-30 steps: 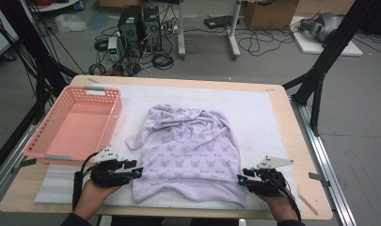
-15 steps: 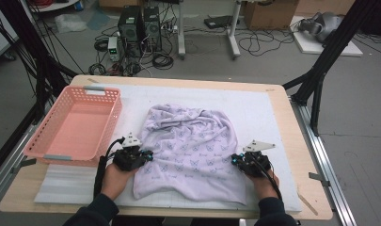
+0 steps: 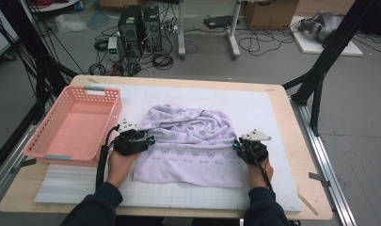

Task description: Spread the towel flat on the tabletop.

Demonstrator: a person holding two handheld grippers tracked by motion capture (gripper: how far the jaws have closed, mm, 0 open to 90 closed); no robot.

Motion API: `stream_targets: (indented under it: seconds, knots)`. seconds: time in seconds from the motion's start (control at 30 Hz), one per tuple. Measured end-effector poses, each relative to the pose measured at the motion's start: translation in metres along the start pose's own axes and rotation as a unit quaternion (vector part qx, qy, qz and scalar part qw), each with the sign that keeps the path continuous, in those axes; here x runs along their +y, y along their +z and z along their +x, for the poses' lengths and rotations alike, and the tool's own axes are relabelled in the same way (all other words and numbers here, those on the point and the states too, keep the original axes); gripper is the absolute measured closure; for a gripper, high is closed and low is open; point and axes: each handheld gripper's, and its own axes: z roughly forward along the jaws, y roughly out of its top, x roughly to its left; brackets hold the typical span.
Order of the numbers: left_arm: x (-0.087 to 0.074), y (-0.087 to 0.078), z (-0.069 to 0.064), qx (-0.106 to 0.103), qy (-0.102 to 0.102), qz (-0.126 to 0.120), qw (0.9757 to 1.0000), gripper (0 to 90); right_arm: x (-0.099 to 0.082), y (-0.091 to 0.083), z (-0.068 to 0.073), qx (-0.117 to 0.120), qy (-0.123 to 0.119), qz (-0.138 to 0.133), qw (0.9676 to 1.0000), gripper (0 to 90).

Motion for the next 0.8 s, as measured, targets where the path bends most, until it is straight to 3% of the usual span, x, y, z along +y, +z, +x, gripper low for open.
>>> stream_targets:
  seconds: [0.1,0.17,0.27,0.43,0.63,0.8]
  knots:
    - [-0.010,-0.014,-0.004,-0.015,0.014,0.004,0.9998,44.4,-0.005,-0.015,-0.001,0.026,0.006,-0.018,0.9995,57.4]
    - [-0.017,-0.021,-0.004,-0.023,0.012,0.011,0.9996,44.1,-0.010,-0.023,0.001,0.034,0.006,-0.018,0.9992,52.0]
    - [-0.029,-0.032,-0.005,-0.031,0.003,0.014,0.9994,44.3,-0.019,-0.034,0.004,0.046,0.000,-0.015,0.9988,50.2]
    - [-0.046,-0.047,-0.011,-0.032,0.007,0.024,0.9992,45.4,-0.030,-0.047,0.011,0.063,-0.009,-0.003,0.9980,47.7]
    - [-0.060,-0.063,-0.019,-0.039,-0.003,0.028,0.9988,49.5,-0.046,-0.062,0.021,0.068,-0.009,0.006,0.9976,46.9]
    - [-0.069,-0.072,-0.027,-0.028,0.007,0.024,0.9993,55.4,-0.056,-0.077,0.026,0.066,-0.007,0.010,0.9978,47.3]
